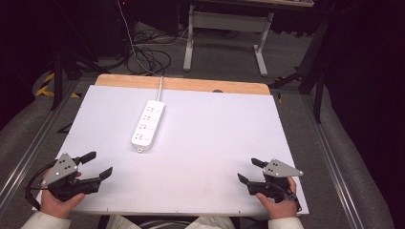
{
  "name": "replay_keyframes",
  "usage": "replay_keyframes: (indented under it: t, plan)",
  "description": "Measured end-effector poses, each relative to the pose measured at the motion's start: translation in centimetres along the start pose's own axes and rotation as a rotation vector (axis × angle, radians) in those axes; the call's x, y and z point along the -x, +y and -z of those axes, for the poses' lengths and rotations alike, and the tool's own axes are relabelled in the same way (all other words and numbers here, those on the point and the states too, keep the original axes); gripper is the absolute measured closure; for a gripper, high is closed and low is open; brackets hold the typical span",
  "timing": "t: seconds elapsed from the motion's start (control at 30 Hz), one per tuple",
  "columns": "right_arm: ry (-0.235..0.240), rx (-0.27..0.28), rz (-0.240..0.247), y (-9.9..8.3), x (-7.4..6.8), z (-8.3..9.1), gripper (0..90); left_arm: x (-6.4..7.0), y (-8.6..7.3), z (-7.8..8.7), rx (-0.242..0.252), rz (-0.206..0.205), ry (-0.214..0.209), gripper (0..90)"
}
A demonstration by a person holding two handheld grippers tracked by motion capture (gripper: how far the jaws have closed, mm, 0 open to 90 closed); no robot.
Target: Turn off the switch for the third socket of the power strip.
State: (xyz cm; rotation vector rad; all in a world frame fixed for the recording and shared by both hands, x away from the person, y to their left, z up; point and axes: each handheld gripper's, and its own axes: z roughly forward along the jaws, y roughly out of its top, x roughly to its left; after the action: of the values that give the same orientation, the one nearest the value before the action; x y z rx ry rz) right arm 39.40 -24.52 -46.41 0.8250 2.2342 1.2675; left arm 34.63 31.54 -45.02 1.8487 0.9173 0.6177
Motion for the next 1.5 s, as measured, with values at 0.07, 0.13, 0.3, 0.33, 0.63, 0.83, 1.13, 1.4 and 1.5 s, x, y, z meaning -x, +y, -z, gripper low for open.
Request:
replay_keyframes:
  t: [0.07, 0.13, 0.3, 0.33, 0.63, 0.83, 1.13, 1.4, 1.5]
  plan:
    - [-0.004, 0.001, 0.001, 0.0, 0.0, 0.0, 25.8, 0.0, 0.1, 0.0, -0.002, 0.000, -0.006, 22.4]
    - [-0.003, 0.002, -0.001, 0.0, 0.0, 0.1, 25.8, 0.0, 0.1, 0.1, -0.001, 0.017, -0.019, 22.0]
    - [-0.001, -0.001, 0.001, 0.0, 0.0, 0.0, 25.8, 0.0, 0.2, 0.0, -0.007, 0.027, -0.030, 22.2]
    - [-0.002, 0.000, 0.002, 0.0, 0.0, 0.0, 25.8, 0.0, 0.2, 0.0, -0.010, 0.022, -0.027, 22.7]
    - [-0.006, -0.001, 0.019, 0.0, -0.2, -0.1, 27.6, 0.2, 0.3, 0.2, -0.010, -0.012, 0.009, 24.9]
    - [-0.020, 0.017, 0.022, 0.0, -0.3, 0.0, 28.7, 0.1, 0.4, 0.1, -0.019, -0.006, 0.008, 24.7]
    - [-0.029, 0.038, -0.010, -0.1, -0.1, 0.3, 37.6, 0.2, 1.4, -0.3, -0.044, -0.002, 0.020, 24.5]
    - [0.022, 0.034, -0.028, -0.3, 0.1, 0.0, 41.4, 0.2, 2.6, -0.9, -0.059, 0.015, 0.004, 24.6]
    - [0.021, 0.026, -0.027, -0.2, 0.1, 0.0, 41.0, 0.1, 3.1, -1.1, -0.057, 0.020, -0.001, 26.2]
